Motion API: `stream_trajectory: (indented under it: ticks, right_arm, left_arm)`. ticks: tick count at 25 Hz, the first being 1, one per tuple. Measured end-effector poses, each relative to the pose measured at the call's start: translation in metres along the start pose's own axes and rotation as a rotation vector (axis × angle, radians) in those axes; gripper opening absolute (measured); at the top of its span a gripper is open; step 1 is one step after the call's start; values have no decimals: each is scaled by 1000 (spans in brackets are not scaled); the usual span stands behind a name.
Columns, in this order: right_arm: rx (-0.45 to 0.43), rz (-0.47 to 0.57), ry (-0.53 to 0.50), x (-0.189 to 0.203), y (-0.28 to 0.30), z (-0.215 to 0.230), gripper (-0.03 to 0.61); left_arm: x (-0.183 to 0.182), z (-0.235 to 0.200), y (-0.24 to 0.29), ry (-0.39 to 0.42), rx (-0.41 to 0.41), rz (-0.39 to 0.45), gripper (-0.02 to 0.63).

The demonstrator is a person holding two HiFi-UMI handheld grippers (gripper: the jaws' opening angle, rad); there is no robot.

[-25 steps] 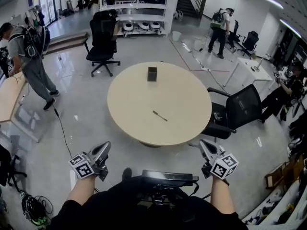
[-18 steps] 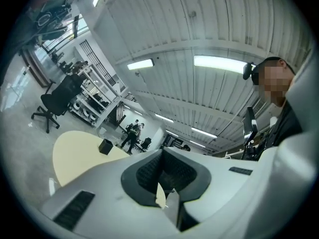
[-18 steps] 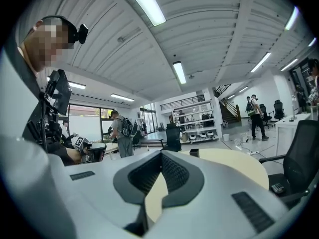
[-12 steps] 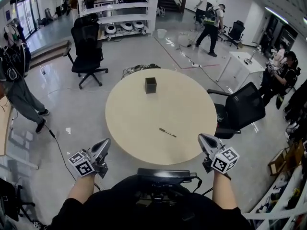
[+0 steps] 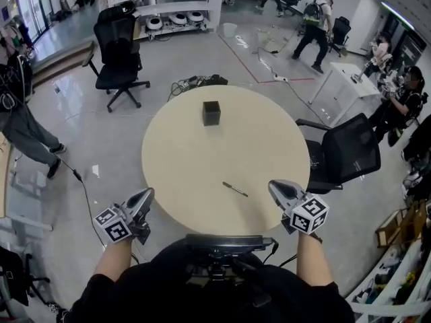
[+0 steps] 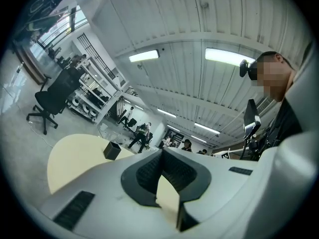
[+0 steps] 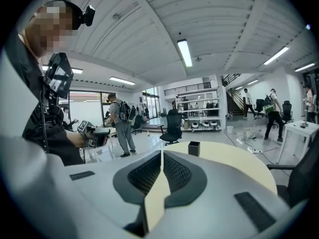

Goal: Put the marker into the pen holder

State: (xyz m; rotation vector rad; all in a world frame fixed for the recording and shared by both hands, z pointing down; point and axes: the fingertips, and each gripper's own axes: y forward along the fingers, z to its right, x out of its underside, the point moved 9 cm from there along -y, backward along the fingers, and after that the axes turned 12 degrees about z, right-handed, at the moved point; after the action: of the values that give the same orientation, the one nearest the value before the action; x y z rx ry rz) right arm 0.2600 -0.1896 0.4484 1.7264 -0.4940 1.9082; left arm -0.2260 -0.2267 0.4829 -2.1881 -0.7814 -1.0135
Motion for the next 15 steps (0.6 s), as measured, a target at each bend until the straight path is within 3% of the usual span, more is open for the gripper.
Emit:
stream_trajectory:
  ticks: [9,15]
  right_arm:
    - [-221,-278,-117,44,65,114,2]
    - [-315,-469,-166,98,97,134,3]
  left_arm:
    - [28,15,85,63,-128,22,-1]
    - [46,18,113,58,-162,-30,0]
